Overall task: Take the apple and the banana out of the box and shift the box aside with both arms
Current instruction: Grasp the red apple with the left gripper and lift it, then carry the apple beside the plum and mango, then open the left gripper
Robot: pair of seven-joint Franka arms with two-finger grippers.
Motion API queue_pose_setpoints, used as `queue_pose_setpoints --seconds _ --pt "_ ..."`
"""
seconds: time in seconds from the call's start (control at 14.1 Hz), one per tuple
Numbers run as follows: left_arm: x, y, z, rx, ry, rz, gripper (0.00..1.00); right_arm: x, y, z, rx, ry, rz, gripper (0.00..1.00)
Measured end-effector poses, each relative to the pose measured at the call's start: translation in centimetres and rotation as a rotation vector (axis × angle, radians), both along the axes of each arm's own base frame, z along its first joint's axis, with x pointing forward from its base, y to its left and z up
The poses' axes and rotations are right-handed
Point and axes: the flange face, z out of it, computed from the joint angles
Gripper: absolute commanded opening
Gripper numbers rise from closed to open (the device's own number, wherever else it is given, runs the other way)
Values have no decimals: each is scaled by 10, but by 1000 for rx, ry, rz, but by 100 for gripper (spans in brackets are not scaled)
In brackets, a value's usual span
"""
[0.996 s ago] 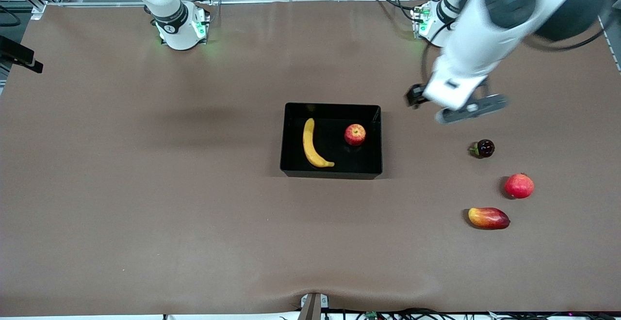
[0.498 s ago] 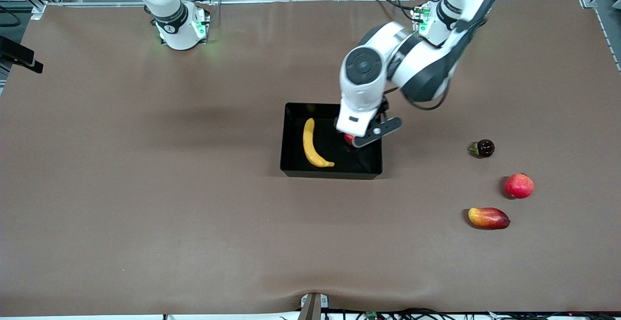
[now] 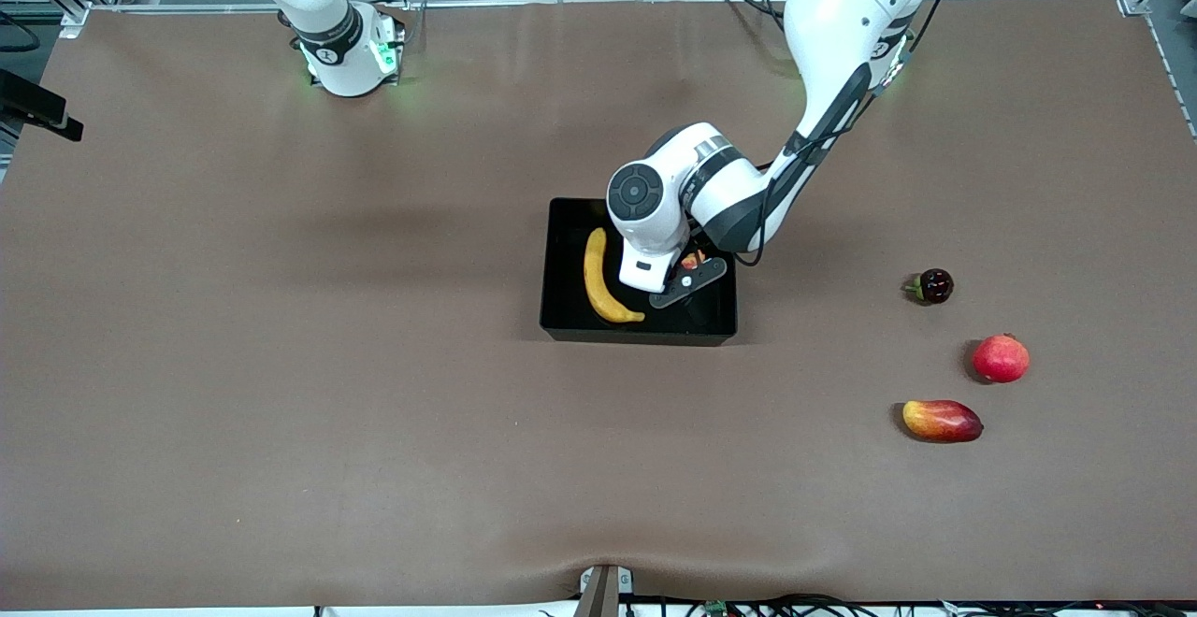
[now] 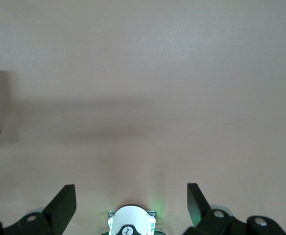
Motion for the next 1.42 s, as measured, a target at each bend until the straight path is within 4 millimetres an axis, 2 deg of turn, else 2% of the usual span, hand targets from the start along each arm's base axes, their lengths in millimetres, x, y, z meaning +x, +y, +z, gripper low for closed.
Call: queue_pose_setpoints --seconds 0.43,0.5,0.57,0.64,0.92,1.07,1.21,1.28,1.42 --pt "-11 6 -20 27 34 -5 100 0 0 0 0 0 0 100" --pt "-13 7 -23 32 39 -6 80 0 0 0 0 0 0 100" --pt "-15 8 -26 36 44 -6 33 0 0 0 0 0 0 100" --pt "-15 7 -27 33 42 -5 0 0 0 0 0 0 0 100" --pt "-6 -1 -12 -4 4 4 0 0 0 0 0 0 0 100" --pt "9 -7 18 -34 -42 20 0 0 0 0 0 0 0 100" --pt "26 -2 74 -35 -90 46 0 0 0 0 0 0 0 100" --pt "35 8 107 -30 -115 66 0 0 0 0 0 0 1 100" --pt "55 45 170 -38 -160 84 0 0 1 0 0 0 1 100"
